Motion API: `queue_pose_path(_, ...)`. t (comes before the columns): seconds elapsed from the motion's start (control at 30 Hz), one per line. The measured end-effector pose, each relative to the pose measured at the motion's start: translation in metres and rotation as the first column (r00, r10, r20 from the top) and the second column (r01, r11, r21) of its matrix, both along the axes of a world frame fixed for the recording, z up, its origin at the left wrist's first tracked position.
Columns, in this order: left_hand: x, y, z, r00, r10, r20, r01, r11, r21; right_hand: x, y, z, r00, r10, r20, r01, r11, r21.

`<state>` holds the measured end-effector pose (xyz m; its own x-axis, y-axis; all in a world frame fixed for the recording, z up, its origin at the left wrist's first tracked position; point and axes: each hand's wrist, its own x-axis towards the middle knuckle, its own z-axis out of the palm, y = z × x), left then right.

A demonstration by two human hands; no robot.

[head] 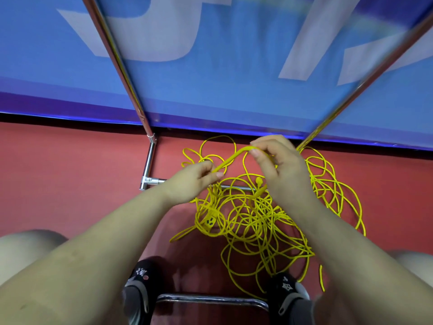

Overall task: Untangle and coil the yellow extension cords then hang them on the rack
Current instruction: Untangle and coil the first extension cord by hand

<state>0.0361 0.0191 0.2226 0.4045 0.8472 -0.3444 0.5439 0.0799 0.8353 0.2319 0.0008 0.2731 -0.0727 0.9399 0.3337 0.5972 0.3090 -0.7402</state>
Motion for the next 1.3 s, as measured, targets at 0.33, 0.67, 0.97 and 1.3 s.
queue_pose_path(0.33, -0.004, 0.006, -0.004, 0.990, 0.143, -0.013, -0.139, 0.978, 0.153, 0.045, 0.022, 0.008, 0.892, -0.445, -0.080, 0.424, 0.885, -0.191)
queue_pose_path(0.67, 0.015, 0.004, 0.026, 0.984, 0.061, 0.169, -0.090, 0.981, 0.169, 0.004, -0.004, -0.015, 0.983, 0.181, -0.005, -0.156, 0.829, -0.537)
queue_pose_path(0.97, -0.014, 0.002, 0.002, 0.993, -0.018, -0.119, 0.019, 1.000, 0.008, 0.032, 0.024, 0.003, 0.921, -0.354, -0.164, 0.299, 0.910, -0.287)
queue_pose_path(1.3, 0.010, 0.002, 0.016, 0.999, -0.039, 0.019, 0.038, 0.997, 0.074, 0.014, 0.004, -0.010, 0.986, 0.117, 0.121, -0.058, 0.911, -0.407)
